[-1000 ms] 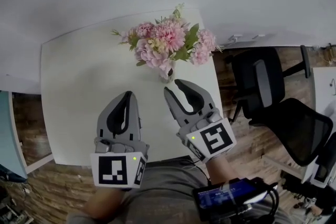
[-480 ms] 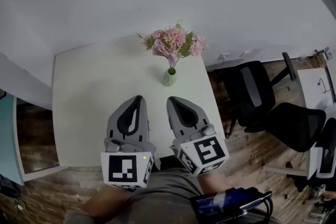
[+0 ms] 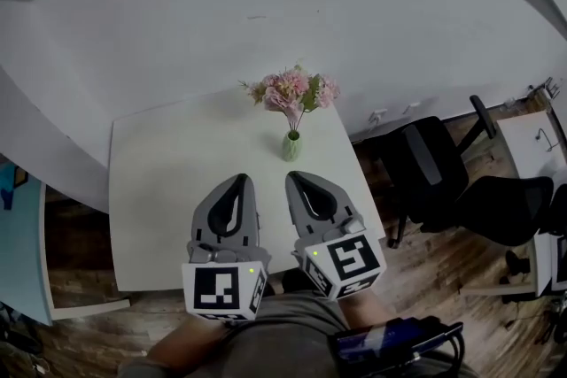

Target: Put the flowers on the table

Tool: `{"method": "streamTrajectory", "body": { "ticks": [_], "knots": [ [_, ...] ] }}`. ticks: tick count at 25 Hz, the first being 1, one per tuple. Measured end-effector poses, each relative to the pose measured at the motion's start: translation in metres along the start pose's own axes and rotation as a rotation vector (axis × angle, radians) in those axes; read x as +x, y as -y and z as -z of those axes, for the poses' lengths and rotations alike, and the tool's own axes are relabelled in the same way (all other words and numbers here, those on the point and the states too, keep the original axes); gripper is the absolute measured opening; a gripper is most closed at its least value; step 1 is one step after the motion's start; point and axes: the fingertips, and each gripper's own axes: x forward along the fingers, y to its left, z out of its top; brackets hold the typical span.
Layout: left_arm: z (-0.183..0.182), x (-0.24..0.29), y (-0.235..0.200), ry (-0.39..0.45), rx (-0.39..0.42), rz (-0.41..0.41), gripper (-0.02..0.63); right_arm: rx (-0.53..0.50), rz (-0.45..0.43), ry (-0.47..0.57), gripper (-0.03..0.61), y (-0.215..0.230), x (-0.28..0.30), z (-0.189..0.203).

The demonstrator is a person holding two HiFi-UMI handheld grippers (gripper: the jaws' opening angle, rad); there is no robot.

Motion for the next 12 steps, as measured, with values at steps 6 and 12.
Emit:
{"method": "streamTrajectory", "body": {
  "ticks": [6, 12],
  "knots": [
    [-0.006, -0.007, 0.002, 0.014, 0.011, 0.011, 0.008, 0.0, -0.006, 0.013, 0.008, -0.008, -0.003, -0.004],
    [-0.011, -0.01, 0.002, 0.023, 0.009, 0.016, 0.008, -0.005, -0.008, 0.012, 0.008, -0.013, -0.005, -0.007]
  ]
}}
